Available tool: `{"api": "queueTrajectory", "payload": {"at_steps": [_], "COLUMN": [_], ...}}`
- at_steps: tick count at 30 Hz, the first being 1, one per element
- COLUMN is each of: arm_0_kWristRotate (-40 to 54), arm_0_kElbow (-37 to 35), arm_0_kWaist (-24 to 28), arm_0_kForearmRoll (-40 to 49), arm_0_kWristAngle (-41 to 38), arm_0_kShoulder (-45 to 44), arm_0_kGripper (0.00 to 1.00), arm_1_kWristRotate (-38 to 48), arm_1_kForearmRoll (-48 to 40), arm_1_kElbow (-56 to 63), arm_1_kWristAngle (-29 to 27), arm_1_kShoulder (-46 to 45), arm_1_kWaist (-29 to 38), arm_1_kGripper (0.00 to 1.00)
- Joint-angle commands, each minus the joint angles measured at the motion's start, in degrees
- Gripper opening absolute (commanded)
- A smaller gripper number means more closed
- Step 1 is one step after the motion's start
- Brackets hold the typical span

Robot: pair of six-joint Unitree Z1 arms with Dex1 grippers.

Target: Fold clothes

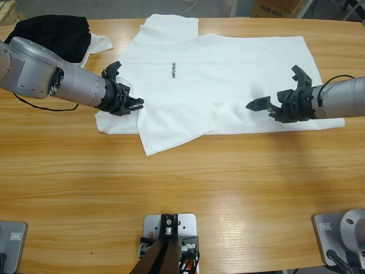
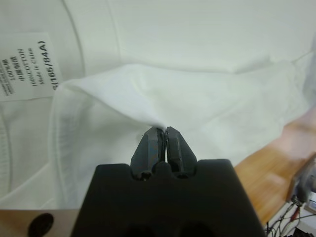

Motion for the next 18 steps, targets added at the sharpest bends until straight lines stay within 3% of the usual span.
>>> {"api": "queueTrajectory", "payload": {"at_steps": [1,10,18], "arm_0_kWristRotate": [0.54,1.07,0.42], "arm_0_kElbow": [0.74,-0.12,3.29], "arm_0_kWaist": [1.31,1.28,2.68], "arm_0_kForearmRoll": [1.48,-1.89,-0.91], "arm_0_kWristAngle": [3.6,3.6,6.65], "arm_0_kShoulder": [-1.38,-2.14,-4.34], "arm_0_kGripper": [0.0,0.0,0.0], "arm_1_kWristRotate": [-0.46,-0.46,-0.48], "arm_1_kForearmRoll": [-0.93,-1.25,-1.67], "arm_1_kElbow": [1.13,1.41,1.48], "arm_1_kWristAngle": [0.05,0.05,0.12], "arm_1_kShoulder": [2.28,2.58,3.0], "arm_1_kWaist": [0.61,0.61,0.61], "arm_1_kGripper": [0.968,0.968,0.968]}}
